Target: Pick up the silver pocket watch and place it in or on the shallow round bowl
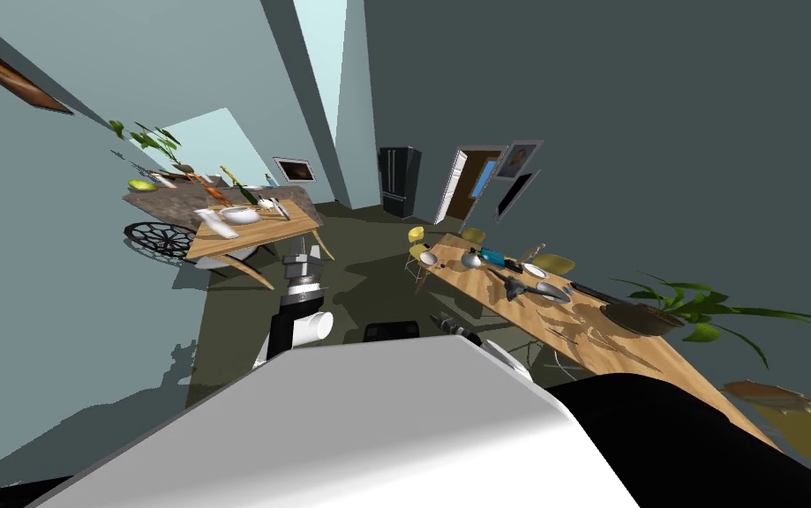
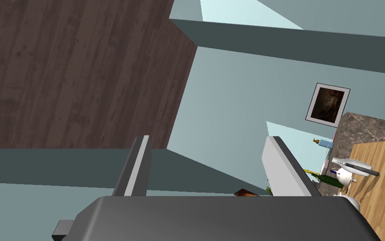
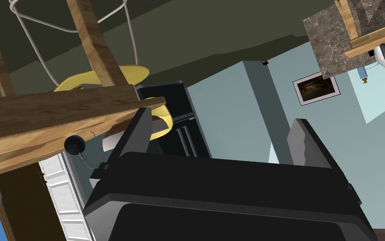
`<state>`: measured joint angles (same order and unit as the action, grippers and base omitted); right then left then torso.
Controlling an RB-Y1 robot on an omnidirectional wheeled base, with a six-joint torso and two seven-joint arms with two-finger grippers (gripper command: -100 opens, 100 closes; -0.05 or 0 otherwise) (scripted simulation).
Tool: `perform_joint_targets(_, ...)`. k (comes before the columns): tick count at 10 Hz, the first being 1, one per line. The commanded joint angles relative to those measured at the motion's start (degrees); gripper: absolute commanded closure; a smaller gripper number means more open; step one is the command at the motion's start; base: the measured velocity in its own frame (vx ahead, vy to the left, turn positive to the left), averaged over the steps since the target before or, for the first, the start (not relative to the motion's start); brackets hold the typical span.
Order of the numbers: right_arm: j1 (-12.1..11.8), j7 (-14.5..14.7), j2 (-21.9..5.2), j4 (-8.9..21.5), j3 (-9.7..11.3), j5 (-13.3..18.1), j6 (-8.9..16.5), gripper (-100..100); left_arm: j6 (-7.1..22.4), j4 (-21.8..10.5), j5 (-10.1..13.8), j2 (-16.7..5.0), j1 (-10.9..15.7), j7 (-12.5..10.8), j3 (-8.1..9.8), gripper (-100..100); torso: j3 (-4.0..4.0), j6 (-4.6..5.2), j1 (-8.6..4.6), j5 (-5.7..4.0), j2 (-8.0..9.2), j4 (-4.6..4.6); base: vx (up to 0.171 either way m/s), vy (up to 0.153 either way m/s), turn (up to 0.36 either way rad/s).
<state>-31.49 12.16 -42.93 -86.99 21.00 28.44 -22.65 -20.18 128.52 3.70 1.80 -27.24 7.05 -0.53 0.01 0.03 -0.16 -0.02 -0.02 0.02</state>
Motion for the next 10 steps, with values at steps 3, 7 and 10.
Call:
perform_joint_targets(3,0.7,-0.2,-5.3,5.7,2.9,2.0,-0.1,-100,0.0,0.0,0.0,0.0,0.0,0.0,0.0,0,-0.01,0.02,-0.02,-0.01,-0.01,0.0,-0.002,-0.012,0.153)
perform_joint_targets(7,1.8,-0.2,-9.9,10.5,5.4,3.5,-0.6,-100,0.0,0.0,0.0,0.0,0.0,0.0,0.0,0,-0.05,0.02,-0.03,-0.02,-0.09,-0.02,0.015,-0.017,0.137)
perform_joint_targets(10,3.2,-0.3,-14.0,15.6,7.7,4.6,-1.4,-100,0.0,0.0,0.0,0.0,0.0,0.0,0.01,0,-0.11,0.01,-0.09,-0.03,-0.19,-0.04,0.043,-0.03,0.186)
